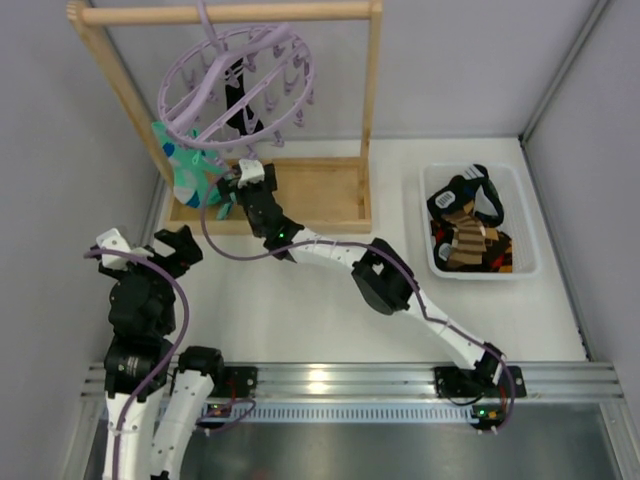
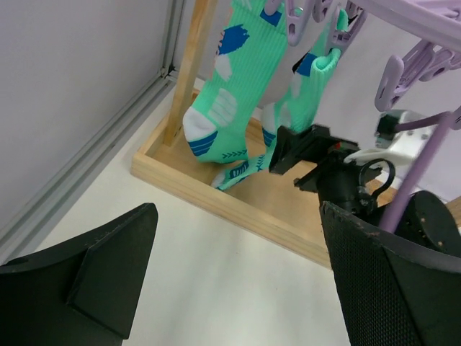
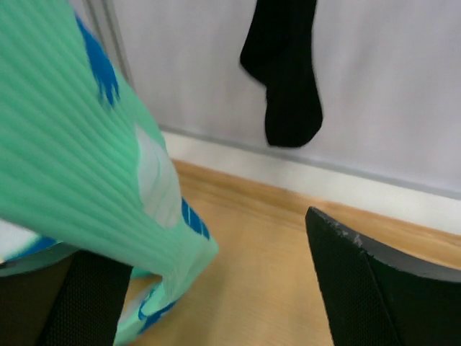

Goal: Remove the socks clipped to the hanger

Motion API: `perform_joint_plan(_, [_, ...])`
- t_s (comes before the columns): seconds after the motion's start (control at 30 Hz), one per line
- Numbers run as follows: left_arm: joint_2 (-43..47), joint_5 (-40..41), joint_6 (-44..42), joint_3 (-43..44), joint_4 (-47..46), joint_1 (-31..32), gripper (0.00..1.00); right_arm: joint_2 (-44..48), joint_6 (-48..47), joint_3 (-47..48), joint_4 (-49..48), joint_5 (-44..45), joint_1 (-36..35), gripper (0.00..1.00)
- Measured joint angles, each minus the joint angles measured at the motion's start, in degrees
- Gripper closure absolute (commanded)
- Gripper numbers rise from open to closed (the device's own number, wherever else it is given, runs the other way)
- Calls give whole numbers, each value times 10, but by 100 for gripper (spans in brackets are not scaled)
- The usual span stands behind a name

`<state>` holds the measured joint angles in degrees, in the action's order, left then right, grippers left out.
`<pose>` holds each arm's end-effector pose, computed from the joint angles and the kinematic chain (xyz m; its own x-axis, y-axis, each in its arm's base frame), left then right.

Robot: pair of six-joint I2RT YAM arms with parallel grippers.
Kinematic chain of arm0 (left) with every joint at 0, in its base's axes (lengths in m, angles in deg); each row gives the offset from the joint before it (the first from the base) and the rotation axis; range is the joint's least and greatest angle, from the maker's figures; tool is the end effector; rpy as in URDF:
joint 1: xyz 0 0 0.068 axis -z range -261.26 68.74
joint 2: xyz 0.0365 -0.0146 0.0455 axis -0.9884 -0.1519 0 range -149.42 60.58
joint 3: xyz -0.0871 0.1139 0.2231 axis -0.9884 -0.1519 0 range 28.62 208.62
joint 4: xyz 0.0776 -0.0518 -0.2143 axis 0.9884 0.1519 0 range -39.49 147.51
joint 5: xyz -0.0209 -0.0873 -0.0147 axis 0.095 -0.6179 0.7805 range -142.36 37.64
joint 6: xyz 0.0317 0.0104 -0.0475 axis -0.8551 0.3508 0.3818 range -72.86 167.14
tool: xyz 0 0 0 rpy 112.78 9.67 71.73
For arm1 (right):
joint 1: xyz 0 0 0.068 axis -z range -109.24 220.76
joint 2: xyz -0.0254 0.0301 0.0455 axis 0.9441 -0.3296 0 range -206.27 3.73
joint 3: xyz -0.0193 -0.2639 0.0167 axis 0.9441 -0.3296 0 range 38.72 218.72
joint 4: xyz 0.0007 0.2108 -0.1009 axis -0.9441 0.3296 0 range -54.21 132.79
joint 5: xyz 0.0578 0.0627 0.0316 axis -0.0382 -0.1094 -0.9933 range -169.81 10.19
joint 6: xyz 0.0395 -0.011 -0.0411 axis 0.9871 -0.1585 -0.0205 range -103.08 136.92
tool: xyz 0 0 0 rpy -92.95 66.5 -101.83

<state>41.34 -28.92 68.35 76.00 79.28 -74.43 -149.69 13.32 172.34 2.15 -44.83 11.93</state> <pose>0.0534 0.0102 0.3510 0.0931 -0.3454 -0.9338 -0.2705 0.8938 -0.3576 0.3189 0.4812 0.2375 0.1495 0.1478 -0.9777 -0.4043 0.9115 0.0759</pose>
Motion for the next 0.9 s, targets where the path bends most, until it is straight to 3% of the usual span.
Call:
perform_joint_plan(0.13, [0,-1,0,-4,0,3,1,22,-28,-103,-30,-39,-3,30])
perform_joint_plan(0.27, [0,-6,0,-4,0,4,1,33,-44,-171,-63,-83,-9,35])
perform_joint_plan(0.53, [0,-17,-2,-4,0,6,2,33,-47,-118,-71,-143,-7,37])
perform_joint_plan(0.63, [0,-20,-2,-4,0,8,2,34,-48,-98,-77,-155,-2,48])
perform_joint_plan(0.7, [0,-20,-2,-4,0,9,2,36,-52,-102,-81,-159,2,70])
perform_joint_plan(0.77, [0,-20,-1,-4,0,10,2,42,-52,-126,-91,-163,4,82])
perform_joint_plan(0.9, [-2,-19,4,-4,0,11,2,68,-54,-200,-114,-165,5,85])
